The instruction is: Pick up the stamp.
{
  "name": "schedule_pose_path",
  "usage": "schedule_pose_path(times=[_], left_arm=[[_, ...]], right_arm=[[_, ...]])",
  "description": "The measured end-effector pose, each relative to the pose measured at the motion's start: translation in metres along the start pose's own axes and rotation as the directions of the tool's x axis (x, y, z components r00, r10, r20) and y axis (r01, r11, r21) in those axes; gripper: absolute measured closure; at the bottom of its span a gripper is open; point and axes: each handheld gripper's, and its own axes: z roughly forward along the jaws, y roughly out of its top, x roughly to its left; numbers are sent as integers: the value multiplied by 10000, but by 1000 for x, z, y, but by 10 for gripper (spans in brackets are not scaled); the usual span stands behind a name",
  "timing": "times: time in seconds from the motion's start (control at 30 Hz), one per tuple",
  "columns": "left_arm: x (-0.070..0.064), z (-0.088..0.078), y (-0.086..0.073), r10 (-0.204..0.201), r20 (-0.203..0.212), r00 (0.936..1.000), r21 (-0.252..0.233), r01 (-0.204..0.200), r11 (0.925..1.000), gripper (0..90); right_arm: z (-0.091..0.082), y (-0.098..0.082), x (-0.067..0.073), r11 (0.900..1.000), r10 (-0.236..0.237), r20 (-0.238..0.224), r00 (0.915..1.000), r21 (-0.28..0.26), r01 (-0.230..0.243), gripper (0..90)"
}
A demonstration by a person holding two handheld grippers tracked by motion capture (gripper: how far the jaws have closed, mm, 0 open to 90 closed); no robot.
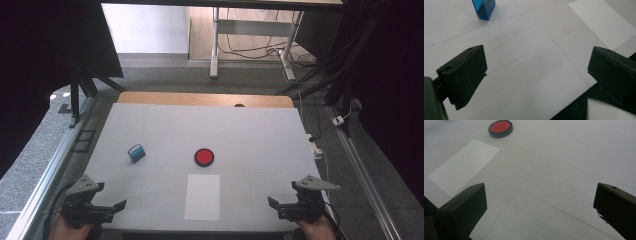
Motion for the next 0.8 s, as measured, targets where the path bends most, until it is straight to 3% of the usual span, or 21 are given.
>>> schedule_pose_path(times=[0.27, 0.8], left_arm=[[2, -2, -1, -112, 119, 9999, -196, 115, 9997, 22], [1, 1, 0, -58, 128, 9999, 125, 56, 9999, 2]], right_arm=[[-1, 0, -4, 9993, 359, -175, 9992, -102, -360, 0], [1, 1, 1, 9999, -119, -271, 9996, 64, 121, 0]])
